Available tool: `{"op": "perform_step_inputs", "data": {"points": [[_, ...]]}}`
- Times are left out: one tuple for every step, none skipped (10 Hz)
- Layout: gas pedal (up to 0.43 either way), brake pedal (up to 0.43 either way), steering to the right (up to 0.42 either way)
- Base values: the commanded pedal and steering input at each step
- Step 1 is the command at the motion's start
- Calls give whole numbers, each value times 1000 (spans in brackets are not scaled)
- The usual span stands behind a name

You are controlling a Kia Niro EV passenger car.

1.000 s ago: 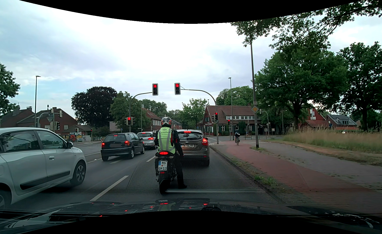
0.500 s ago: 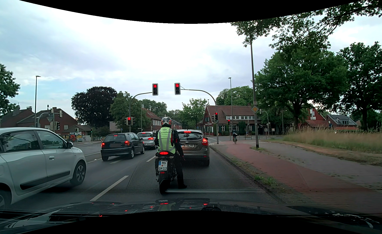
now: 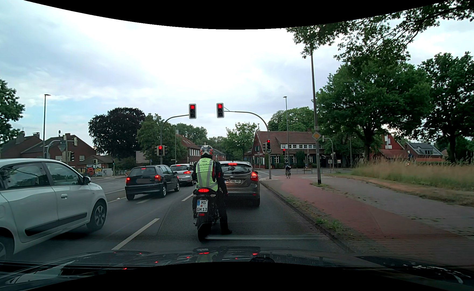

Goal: Follow the waypoints while adhering to traffic rules and regulations

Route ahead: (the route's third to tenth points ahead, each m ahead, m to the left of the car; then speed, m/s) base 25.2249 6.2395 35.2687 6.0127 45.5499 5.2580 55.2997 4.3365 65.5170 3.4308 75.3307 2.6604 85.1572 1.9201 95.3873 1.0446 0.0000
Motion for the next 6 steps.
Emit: {"op": "perform_step_inputs", "data": {"points": [[0,0,12],[0,0,12],[0,0,12],[0,0,12],[0,0,12],[0,0,12]]}}
